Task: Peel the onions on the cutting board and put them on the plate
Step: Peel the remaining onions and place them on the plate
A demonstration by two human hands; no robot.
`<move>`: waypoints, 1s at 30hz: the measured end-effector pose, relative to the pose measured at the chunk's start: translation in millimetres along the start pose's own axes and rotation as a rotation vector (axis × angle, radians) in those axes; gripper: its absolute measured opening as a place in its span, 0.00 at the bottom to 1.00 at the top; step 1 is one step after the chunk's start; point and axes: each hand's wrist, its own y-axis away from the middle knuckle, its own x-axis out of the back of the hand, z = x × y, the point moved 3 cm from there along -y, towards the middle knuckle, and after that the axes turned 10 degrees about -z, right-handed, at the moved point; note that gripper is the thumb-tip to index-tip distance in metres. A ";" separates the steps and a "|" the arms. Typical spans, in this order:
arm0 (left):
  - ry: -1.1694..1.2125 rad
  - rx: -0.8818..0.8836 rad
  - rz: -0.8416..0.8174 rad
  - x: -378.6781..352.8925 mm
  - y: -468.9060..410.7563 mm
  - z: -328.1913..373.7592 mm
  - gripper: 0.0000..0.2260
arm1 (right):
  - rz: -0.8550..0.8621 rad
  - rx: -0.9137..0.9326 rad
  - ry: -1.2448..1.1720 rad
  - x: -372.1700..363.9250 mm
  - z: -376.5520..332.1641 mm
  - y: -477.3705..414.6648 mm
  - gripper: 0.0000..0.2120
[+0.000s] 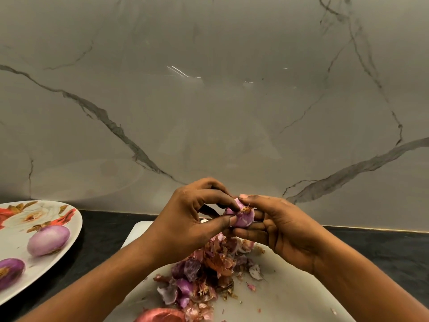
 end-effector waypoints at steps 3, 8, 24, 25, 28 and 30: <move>0.010 0.000 -0.028 0.2 -0.3 -0.6 0.10 | -0.001 -0.010 0.024 0.4 0.3 0.0 0.10; 0.063 0.019 -0.044 -1.8 -0.2 -0.5 0.10 | -0.005 -0.005 0.079 1.5 0.4 -0.8 0.10; -0.055 -0.036 -0.115 -6.4 0.3 4.4 0.03 | -0.004 -0.048 0.062 1.0 5.4 -1.3 0.12; -0.066 -0.048 -0.113 -6.6 0.0 5.0 0.03 | 0.003 -0.051 0.041 1.1 4.8 -1.2 0.12; -0.041 -0.065 -0.080 -6.3 -1.4 5.0 0.02 | 0.021 -0.048 -0.001 1.6 1.9 -0.1 0.15; 0.024 -0.051 -0.048 -3.7 -1.5 4.5 0.02 | 0.020 -0.052 -0.026 1.0 0.4 0.8 0.17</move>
